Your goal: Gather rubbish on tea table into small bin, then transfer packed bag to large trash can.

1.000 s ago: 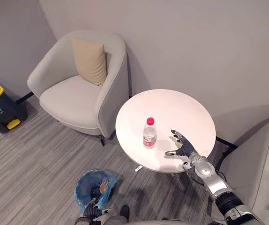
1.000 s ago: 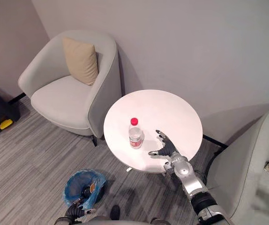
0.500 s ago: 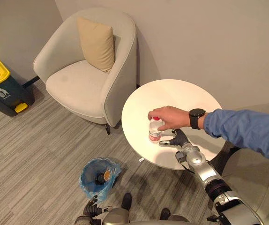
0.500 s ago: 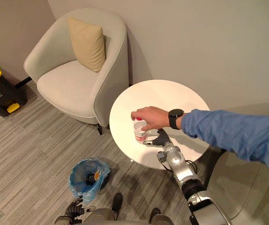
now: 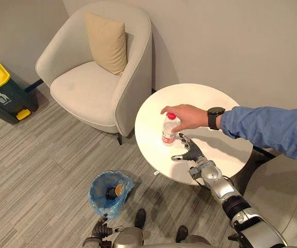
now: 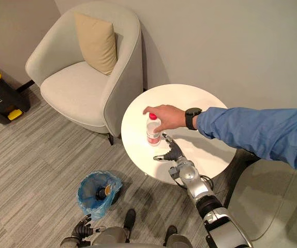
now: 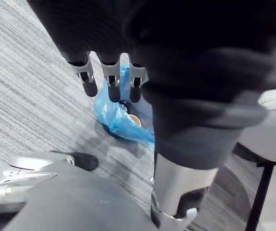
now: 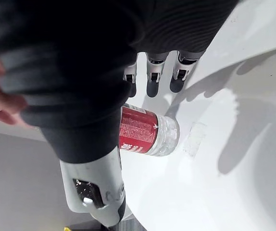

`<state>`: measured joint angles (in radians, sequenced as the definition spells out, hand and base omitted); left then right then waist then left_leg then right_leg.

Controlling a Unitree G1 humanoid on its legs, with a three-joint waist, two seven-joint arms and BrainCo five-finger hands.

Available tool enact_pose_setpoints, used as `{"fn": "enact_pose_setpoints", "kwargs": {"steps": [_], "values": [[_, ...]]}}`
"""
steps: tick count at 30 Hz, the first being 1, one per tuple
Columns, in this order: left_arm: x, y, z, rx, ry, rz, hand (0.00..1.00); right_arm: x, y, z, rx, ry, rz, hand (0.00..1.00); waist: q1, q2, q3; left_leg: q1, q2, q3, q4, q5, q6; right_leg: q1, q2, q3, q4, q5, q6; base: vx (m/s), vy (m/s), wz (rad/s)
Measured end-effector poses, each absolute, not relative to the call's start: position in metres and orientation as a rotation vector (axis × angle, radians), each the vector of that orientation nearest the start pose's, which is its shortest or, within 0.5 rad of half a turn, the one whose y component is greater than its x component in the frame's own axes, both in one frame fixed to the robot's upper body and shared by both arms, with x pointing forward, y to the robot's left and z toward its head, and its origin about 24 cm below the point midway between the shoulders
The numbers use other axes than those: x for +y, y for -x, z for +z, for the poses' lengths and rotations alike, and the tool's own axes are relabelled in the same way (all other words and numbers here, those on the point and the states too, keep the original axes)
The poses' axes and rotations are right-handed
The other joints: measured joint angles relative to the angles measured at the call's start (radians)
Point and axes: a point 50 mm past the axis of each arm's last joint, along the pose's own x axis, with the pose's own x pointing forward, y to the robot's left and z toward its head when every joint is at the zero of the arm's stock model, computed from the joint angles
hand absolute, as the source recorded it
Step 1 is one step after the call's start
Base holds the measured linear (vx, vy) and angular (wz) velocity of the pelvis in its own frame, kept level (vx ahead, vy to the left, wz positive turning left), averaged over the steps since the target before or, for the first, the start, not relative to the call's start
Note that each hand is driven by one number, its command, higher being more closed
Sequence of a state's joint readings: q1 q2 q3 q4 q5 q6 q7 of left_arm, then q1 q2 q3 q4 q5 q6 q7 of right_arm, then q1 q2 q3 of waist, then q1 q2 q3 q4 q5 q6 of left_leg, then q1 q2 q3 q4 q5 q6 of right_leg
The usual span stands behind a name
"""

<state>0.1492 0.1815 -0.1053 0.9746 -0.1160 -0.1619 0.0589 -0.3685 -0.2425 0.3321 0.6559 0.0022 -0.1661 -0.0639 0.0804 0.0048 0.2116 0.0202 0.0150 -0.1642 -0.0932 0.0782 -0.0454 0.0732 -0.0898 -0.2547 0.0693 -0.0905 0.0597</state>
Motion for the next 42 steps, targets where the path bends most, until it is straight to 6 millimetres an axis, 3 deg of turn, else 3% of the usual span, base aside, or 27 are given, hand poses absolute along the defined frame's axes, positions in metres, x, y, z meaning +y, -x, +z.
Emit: {"fn": "enact_pose_setpoints", "kwargs": {"steps": [18, 28, 38, 42], "values": [[0.21, -0.095, -0.15, 0.959, -0.132, 0.131, 0.0, -0.142, -0.306, 0.001, 0.139, 0.379, 0.22, 0.0, 0.005, 0.0, 0.0, 0.014, 0.002, 0.022, -0.002, 0.002, -0.001, 0.005, -0.001, 0.015, 0.003, 0.002, 0.002, -0.01, -0.002, -0.02], [0.21, -0.093, -0.151, 0.965, -0.132, 0.131, 0.0, -0.141, -0.306, 0.004, 0.126, 0.378, 0.222, 0.0, -0.008, 0.0, 0.0, 0.02, 0.002, 0.035, -0.002, 0.002, -0.001, 0.007, -0.001, 0.029, -0.002, 0.006, 0.006, -0.03, -0.007, -0.03], [0.21, -0.094, -0.15, 0.959, -0.132, 0.13, 0.0, -0.139, -0.309, 0.011, 0.092, 0.37, 0.202, 0.0, -0.005, 0.011, 0.003, 0.008, 0.002, 0.04, -0.002, 0.001, -0.001, -0.006, -0.001, 0.035, -0.004, 0.008, 0.005, -0.01, -0.003, -0.01], [0.208, -0.094, -0.151, 0.958, -0.126, 0.129, 0.0, -0.139, -0.32, 0.018, 0.089, 0.37, 0.179, 0.0, -0.005, 0.02, 0.007, 0.007, 0.003, 0.041, -0.002, 0.001, -0.001, -0.007, 0.001, 0.036, -0.007, 0.012, 0.002, -0.01, -0.003, 0.0]]}}
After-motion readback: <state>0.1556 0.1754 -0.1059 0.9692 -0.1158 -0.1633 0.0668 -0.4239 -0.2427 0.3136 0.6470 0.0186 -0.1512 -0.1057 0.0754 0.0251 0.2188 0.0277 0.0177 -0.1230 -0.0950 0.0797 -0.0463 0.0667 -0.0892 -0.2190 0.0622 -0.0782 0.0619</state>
